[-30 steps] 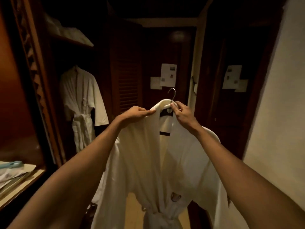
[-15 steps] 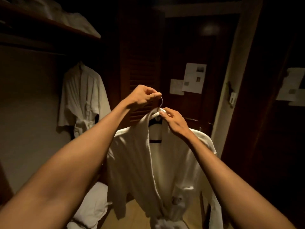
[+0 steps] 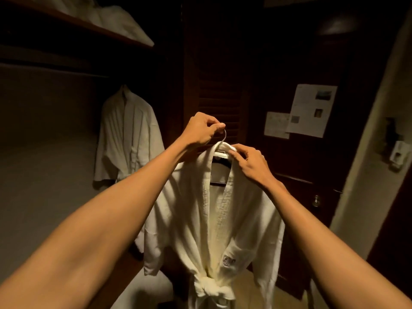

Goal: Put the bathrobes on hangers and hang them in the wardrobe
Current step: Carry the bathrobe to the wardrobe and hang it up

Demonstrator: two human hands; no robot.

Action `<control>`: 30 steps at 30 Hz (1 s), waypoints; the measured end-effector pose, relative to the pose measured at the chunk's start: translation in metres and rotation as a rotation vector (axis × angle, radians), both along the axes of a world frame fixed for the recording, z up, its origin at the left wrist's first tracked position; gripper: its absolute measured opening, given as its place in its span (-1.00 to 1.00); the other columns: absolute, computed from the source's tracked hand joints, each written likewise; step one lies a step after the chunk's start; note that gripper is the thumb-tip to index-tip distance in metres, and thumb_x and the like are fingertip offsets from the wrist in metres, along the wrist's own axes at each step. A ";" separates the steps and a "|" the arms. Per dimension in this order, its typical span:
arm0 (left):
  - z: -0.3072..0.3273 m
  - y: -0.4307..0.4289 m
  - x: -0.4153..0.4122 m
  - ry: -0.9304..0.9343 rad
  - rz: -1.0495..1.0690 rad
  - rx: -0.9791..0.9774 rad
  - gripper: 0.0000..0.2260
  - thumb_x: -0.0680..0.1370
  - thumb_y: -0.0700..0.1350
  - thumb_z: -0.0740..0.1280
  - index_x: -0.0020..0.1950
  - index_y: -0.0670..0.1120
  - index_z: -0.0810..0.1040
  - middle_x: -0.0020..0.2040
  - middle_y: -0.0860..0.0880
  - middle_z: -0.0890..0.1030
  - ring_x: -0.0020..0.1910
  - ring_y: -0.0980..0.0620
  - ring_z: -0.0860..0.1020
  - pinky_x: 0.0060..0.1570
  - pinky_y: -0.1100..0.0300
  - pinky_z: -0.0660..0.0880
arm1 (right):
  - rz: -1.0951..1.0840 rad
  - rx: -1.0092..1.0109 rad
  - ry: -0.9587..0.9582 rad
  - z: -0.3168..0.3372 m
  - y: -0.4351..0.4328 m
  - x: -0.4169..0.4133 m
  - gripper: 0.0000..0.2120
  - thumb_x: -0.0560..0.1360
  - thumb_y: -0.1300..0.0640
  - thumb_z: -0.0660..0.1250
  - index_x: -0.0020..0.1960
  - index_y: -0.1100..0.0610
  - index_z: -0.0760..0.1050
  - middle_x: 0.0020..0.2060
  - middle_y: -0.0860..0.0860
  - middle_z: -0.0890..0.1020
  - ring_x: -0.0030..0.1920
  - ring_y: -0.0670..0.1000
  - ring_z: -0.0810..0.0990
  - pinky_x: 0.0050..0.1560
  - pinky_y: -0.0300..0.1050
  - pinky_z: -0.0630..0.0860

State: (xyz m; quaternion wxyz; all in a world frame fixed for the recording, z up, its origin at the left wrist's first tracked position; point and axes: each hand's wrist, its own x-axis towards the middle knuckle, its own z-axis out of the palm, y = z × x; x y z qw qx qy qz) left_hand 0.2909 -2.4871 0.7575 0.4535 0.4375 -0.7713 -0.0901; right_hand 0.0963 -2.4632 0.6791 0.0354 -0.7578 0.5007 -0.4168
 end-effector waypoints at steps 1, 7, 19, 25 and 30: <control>0.002 -0.011 -0.001 -0.002 0.006 -0.011 -0.81 0.57 0.04 0.38 -0.06 -0.02 0.74 -0.14 0.07 0.71 -0.08 0.16 0.65 0.04 0.06 0.61 | 0.035 0.008 0.003 0.001 -0.016 0.001 -0.75 0.59 -0.19 0.17 0.23 -0.25 0.49 0.01 -0.18 0.67 0.10 0.00 0.61 0.09 0.11 0.53; 0.012 -0.069 0.014 0.003 0.110 -0.055 -0.84 0.57 0.02 0.39 -0.06 -0.01 0.73 -0.20 0.12 0.68 -0.14 0.23 0.63 -0.14 0.28 0.51 | 0.316 0.058 -0.028 0.011 -0.109 0.023 -0.73 0.59 -0.09 0.25 0.27 -0.16 0.54 0.10 -0.20 0.65 0.16 -0.14 0.58 0.21 0.05 0.50; 0.034 -0.142 0.143 0.088 0.317 0.038 -0.79 0.62 -0.07 0.32 -0.10 -0.15 0.66 -0.33 0.21 0.59 -0.32 0.37 0.48 -0.18 0.40 0.37 | 0.451 0.104 0.245 0.021 -0.226 0.134 -0.61 0.58 -0.29 0.07 -0.17 -0.03 0.44 -0.29 -0.09 0.57 -0.17 0.01 0.58 -0.10 0.04 0.49; 0.033 -0.178 0.235 0.192 0.371 0.125 -0.81 0.63 0.02 0.30 -0.03 -0.04 0.65 -0.32 0.07 0.50 -0.37 0.09 0.32 -0.38 0.26 0.27 | 0.492 0.059 0.249 0.029 -0.273 0.220 -0.66 0.55 -0.31 0.11 -0.28 -0.18 0.41 -0.29 -0.10 0.57 -0.18 0.04 0.58 -0.14 -0.02 0.46; 0.041 -0.214 0.300 0.265 0.393 0.074 -0.75 0.62 -0.01 0.31 0.28 0.00 0.58 0.12 0.11 0.60 -0.01 0.16 0.52 -0.14 0.39 0.45 | 0.387 -0.030 0.232 0.049 -0.312 0.280 -0.60 0.57 -0.28 0.10 -0.25 -0.03 0.41 -0.36 -0.05 0.55 -0.28 0.04 0.53 -0.23 -0.07 0.38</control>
